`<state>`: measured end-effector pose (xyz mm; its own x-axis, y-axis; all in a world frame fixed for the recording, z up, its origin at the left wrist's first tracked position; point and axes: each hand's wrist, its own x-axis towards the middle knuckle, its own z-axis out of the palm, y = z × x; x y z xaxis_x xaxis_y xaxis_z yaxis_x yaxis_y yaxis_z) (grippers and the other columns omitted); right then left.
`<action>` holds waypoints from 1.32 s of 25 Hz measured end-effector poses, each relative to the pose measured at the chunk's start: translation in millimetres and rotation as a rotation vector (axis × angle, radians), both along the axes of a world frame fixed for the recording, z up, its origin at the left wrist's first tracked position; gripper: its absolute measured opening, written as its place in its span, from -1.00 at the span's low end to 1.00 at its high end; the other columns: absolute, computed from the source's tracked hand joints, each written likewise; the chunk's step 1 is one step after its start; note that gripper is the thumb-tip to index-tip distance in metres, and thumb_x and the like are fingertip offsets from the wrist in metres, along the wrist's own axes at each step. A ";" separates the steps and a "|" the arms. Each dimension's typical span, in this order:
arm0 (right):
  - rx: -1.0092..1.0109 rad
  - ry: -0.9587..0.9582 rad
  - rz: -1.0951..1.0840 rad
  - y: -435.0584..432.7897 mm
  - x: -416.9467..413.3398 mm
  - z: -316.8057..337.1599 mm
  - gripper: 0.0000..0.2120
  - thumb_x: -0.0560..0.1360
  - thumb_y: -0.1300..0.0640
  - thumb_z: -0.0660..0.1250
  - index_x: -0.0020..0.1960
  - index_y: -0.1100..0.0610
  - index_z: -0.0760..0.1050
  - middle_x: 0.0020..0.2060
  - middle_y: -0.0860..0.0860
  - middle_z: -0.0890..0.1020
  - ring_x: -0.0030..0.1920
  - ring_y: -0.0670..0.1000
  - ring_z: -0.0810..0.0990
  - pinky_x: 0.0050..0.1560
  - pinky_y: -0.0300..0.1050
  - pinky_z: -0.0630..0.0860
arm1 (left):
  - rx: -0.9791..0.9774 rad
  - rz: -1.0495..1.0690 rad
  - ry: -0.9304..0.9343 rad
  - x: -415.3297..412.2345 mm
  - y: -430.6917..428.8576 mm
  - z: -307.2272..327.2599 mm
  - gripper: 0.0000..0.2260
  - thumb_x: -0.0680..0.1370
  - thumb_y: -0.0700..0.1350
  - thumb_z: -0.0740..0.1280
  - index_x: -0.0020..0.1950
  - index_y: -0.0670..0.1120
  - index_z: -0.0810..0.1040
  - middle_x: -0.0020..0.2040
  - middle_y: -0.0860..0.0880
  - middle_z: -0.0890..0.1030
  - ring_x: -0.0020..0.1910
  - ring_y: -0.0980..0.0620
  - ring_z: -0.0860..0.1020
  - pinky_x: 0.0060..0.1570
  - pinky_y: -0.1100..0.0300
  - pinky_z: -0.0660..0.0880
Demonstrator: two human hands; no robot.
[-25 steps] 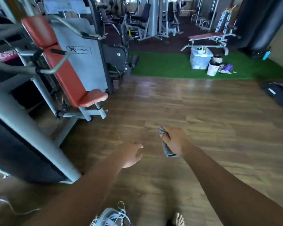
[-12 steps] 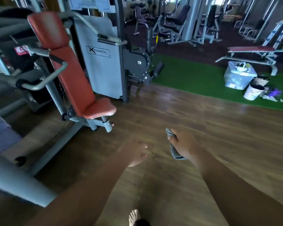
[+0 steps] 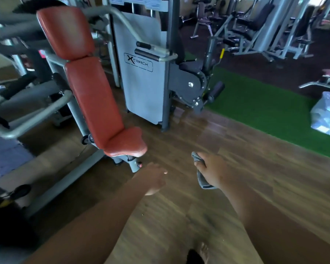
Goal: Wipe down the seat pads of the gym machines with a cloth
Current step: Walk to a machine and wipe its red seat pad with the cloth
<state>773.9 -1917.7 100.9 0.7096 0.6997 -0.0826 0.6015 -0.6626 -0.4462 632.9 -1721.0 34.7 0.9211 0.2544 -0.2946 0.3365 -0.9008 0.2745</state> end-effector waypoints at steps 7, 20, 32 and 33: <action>-0.028 0.017 0.333 129.1 123.2 -16.5 -0.75 0.63 0.04 0.26 0.28 0.01 0.55 0.03 -0.02 0.70 0.06 0.04 0.65 -0.11 -0.18 0.41 | -0.099 0.416 0.007 68.2 78.3 -20.4 -0.58 0.59 0.09 0.30 0.46 0.16 0.47 0.44 0.03 0.46 0.46 -0.03 0.37 0.36 -0.05 0.45; -0.126 0.120 0.683 390.0 200.8 -148.6 -0.63 0.61 0.04 0.30 0.42 -0.07 0.49 0.24 -0.08 0.65 0.25 0.00 0.61 0.16 -0.29 0.41 | -0.225 0.795 0.098 103.0 239.9 -136.4 -0.59 0.59 0.08 0.25 0.45 0.16 0.45 0.40 0.04 0.47 0.43 -0.03 0.39 0.30 -0.03 0.47; -0.197 0.005 1.003 552.1 209.9 -401.7 -0.61 0.62 0.11 0.27 0.43 0.14 0.47 0.38 0.07 0.55 0.40 0.11 0.49 0.32 0.01 0.46 | -0.282 1.037 0.025 137.6 320.5 -338.2 -0.20 0.56 0.16 0.40 0.67 0.04 0.05 0.64 0.08 0.07 0.57 -0.01 0.21 0.42 -0.07 0.41; -0.169 -0.021 1.050 552.7 208.8 -418.1 -0.60 0.62 0.11 0.25 0.43 0.19 0.46 0.42 0.11 0.50 0.46 0.13 0.43 0.39 0.05 0.42 | -0.279 1.062 -0.003 139.5 319.1 -347.1 -0.17 0.54 0.19 0.41 0.68 0.05 0.04 0.64 0.11 0.04 0.57 0.01 0.21 0.40 -0.06 0.44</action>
